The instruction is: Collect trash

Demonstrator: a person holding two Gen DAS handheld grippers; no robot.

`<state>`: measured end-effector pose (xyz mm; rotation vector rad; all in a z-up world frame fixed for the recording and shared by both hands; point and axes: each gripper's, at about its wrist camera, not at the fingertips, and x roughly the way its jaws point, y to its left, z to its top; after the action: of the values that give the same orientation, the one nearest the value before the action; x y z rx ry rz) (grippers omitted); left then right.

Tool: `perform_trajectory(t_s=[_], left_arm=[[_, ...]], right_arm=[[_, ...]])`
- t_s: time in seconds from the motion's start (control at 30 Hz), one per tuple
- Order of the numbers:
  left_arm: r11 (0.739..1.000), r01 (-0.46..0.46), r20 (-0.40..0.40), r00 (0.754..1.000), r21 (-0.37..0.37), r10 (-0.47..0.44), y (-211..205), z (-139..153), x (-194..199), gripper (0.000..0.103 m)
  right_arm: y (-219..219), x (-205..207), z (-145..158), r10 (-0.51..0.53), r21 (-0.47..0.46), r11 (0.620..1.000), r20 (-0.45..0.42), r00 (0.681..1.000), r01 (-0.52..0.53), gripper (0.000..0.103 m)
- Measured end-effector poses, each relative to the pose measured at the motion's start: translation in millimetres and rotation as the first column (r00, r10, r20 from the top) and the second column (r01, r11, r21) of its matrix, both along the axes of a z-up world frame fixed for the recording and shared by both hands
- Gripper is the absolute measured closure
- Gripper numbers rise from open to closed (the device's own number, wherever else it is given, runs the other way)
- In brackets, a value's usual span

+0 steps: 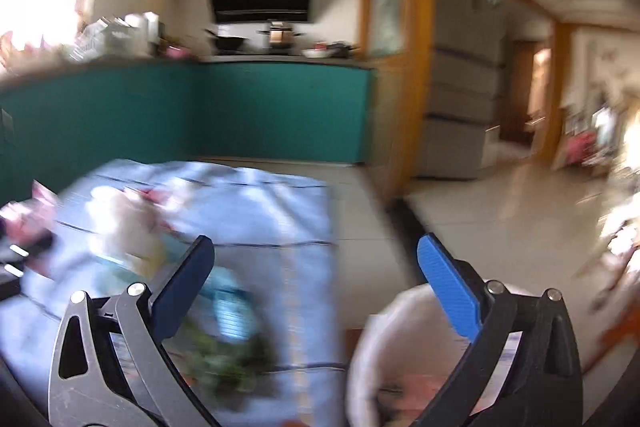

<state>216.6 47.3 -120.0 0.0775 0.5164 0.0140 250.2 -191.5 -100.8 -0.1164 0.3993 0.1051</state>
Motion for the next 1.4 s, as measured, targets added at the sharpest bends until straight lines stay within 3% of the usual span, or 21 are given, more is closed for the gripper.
perform_trajectory(t_s=[0.1, 0.17, 0.2, 0.23, 0.27, 0.33, 0.5, 0.57, 0.9, 0.97, 1.03, 1.1, 1.13, 1.17, 1.3, 1.4], left_arm=[[1.000, -0.006, -0.003, 1.000, -0.003, 0.006, 0.0, 0.1, 0.3, 0.038], [1.000, -0.006, -0.008, 1.000, -0.005, 0.006, -0.4, -0.1, 0.6, 0.038], [1.000, -0.005, -0.010, 1.000, -0.004, 0.005, -1.3, -0.3, 1.0, 0.037], [1.000, -0.004, -0.010, 1.000, -0.003, 0.004, -1.7, -0.1, 1.2, 0.037], [1.000, -0.002, -0.010, 1.000, -0.003, 0.002, -2.1, 0.3, 1.4, 0.037], [1.000, 0.004, -0.009, 1.000, -0.005, -0.004, -2.9, 1.2, 1.1, 0.037], [1.000, 0.009, -0.012, 1.000, -0.005, -0.009, -2.0, 1.0, 1.1, 0.037], [1.000, 0.007, -0.014, 1.000, -0.007, -0.007, -0.1, 0.9, 1.1, 0.037], [1.000, 0.004, -0.017, 1.000, -0.004, -0.004, 0.7, 0.0, 0.8, 0.037], [1.000, 0.003, -0.017, 1.000, -0.002, -0.004, 0.6, -0.2, 0.9, 0.037], [1.000, 0.002, -0.017, 1.000, -0.003, -0.002, 0.8, -0.2, 0.9, 0.037], [1.000, -0.001, -0.016, 1.000, -0.002, 0.001, 0.8, -0.4, 1.1, 0.037], [1.000, -0.001, -0.017, 1.000, -0.001, 0.001, 0.2, -1.0, 0.9, 0.037], [1.000, -0.001, -0.018, 1.000, 0.001, 0.001, -0.2, -1.3, 1.0, 0.037], [1.000, -0.009, -0.021, 1.000, 0.007, 0.009, -0.7, -2.9, 1.4, 0.037], [1.000, -0.012, -0.025, 1.000, 0.007, 0.013, -0.4, -2.8, 1.4, 0.037]], right_arm=[[1.2, 7.5, -16.4, 0.102, 0.088, 0.992, -0.084, 0.991, -0.094, 0.003], [3.9, 17.1, -28.3, 0.123, 0.128, 0.987, -0.177, 0.976, -0.102, 0.006], [5.3, 26.7, -36.3, 0.155, 0.160, 0.980, -0.258, 0.954, -0.116, 0.014], [9.4, 33.0, -41.5, 0.187, 0.174, 0.975, -0.324, 0.928, -0.136, 0.038], [10.8, 37.0, -46.1, 0.201, 0.178, 0.974, -0.366, 0.909, -0.144, 0.053], [13.1, 40.6, -53.3, 0.207, 0.176, 0.974, -0.423, 0.882, -0.144, 0.055], [34.1, 29.0, -58.4, 0.251, 0.132, 0.968, -0.449, 0.858, -0.214, 0.056], [42.8, 31.1, -64.2, 0.241, 0.105, 0.970, -0.479, 0.844, -0.218, 0.067], [31.4, 29.3, -64.8, 0.266, 0.121, 0.964, -0.495, 0.827, -0.238, 0.067], [28.3, 24.2, -59.1, 0.268, 0.132, 0.963, -0.458, 0.847, -0.234, 0.067], [22.8, 12.2, -41.9, 0.352, 0.199, 0.934, -0.383, 0.854, -0.296, 0.067], [22.3, -0.5, -28.3, 0.417, 0.227, 0.906, -0.333, 0.846, -0.357, 0.050], [27.2, -9.6, -20.9, 0.474, 0.235, 0.878, -0.310, 0.824, -0.417, 0.023], [33.3, -16.6, -18.1, 0.512, 0.229, 0.858, -0.303, 0.804, -0.461, 0.007], [72.1, -34.0, -33.5, 0.536, 0.097, 0.836, -0.357, 0.765, -0.540, 0.006], [84.6, -27.8, -51.7, 0.488, 0.039, 0.854, -0.406, 0.773, -0.519, 0.011]])
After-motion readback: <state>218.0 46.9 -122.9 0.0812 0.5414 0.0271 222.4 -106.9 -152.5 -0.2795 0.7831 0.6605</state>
